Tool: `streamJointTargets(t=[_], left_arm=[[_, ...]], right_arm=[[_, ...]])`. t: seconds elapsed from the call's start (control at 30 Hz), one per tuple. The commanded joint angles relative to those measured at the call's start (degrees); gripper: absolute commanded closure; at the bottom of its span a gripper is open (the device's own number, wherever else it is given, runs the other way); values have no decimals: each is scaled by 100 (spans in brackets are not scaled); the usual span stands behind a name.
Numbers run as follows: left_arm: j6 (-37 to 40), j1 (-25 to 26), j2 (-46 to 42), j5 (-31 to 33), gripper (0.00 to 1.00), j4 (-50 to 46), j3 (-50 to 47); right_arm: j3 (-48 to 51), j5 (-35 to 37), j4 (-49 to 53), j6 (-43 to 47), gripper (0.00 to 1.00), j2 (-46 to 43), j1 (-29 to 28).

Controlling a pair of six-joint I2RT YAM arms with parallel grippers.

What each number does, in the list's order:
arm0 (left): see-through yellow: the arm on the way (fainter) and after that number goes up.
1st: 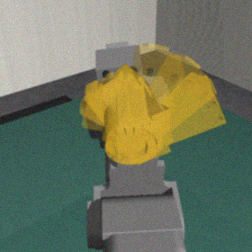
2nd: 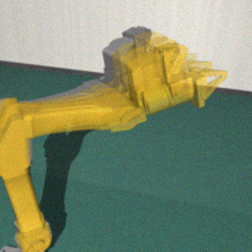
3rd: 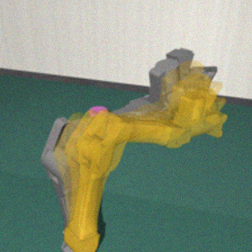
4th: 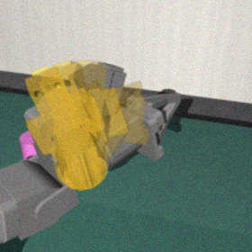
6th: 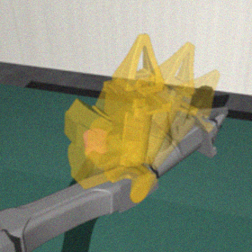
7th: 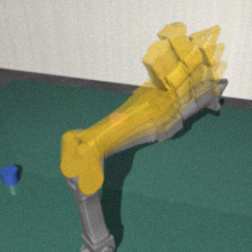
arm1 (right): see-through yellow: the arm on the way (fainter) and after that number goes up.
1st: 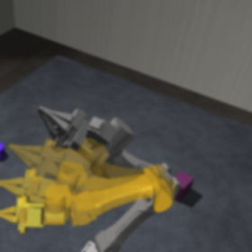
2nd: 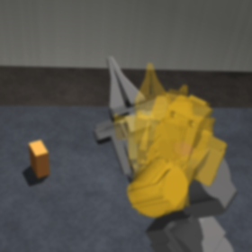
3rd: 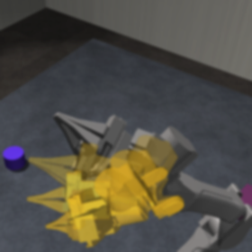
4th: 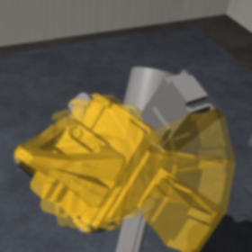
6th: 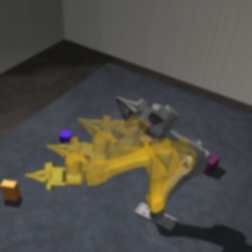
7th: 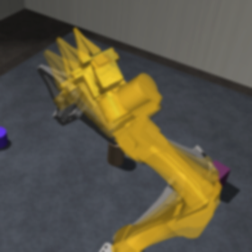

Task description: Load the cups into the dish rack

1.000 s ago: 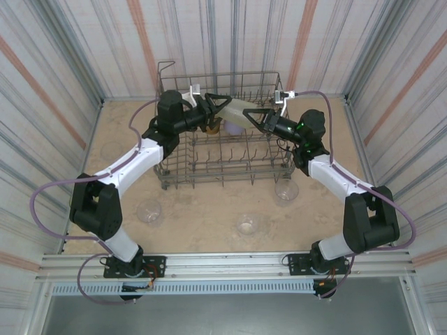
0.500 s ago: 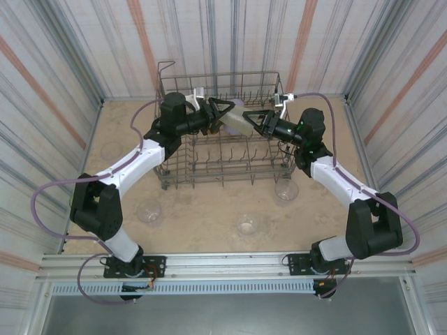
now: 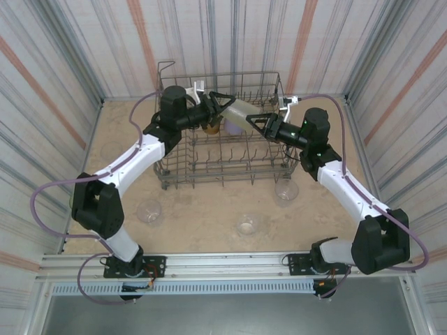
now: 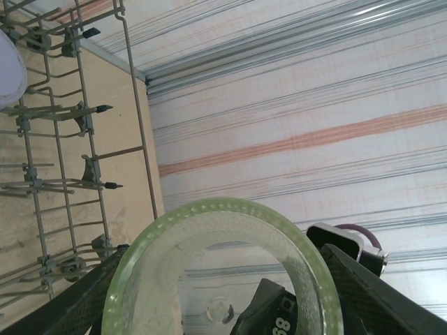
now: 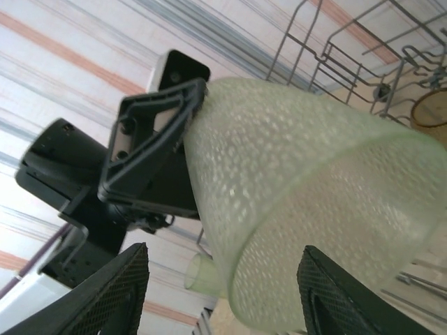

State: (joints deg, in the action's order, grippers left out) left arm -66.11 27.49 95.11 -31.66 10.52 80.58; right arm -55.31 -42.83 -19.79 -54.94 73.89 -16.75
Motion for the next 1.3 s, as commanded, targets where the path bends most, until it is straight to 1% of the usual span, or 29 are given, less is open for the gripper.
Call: streamJointTargets(t=[0.0,0.03,0.07,0.1,0.13,0.2,0.23,0.27,0.37,0.5,0.7,0.73,0.87,1.0,1.13,1.27], left_arm=[[427,-15,105,78,100,-351,607],[556,-15,147,94,100,-548,791],[625,-7,177,108,100,-654,925],[689,-10,201,146,100,-727,1038],[747,-6,223,182,100,-779,1129],[855,-8,283,258,100,-902,1310],[911,-2,325,287,100,-974,1411],[943,9,363,327,100,-1006,1496],[1075,71,513,423,100,-1120,1804],[1428,215,799,575,100,-1568,2421],[1779,380,1190,814,100,-1973,3056],[1809,402,1255,835,100,-2012,3140],[1775,441,1477,909,100,-2013,3294],[1957,515,1677,1114,100,-2196,3557],[2183,606,2010,1405,100,-2501,4054],[2363,693,2408,1635,100,-2722,4529]], right_arm=[[-151,133,639,400,35,-272,112],[-140,151,753,436,32,-343,139],[-128,160,838,489,32,-410,162],[-119,189,959,548,28,-488,189],[-122,230,1107,618,22,-580,219],[-112,322,1347,755,14,-747,274],[-105,368,1481,818,5,-844,307],[-89,397,1576,861,1,-921,337],[23,389,1693,938,1,-1173,487],[155,414,1852,946,1,-1450,704],[248,306,2114,1086,1,-1680,952],[272,318,2157,1122,1,-1865,971],[350,433,2449,1280,1,-2050,1046],[440,554,2680,1362,1,-2204,1170],[545,647,2886,1505,1,-2403,1328],[695,935,3130,1616,1,-2668,1573]])
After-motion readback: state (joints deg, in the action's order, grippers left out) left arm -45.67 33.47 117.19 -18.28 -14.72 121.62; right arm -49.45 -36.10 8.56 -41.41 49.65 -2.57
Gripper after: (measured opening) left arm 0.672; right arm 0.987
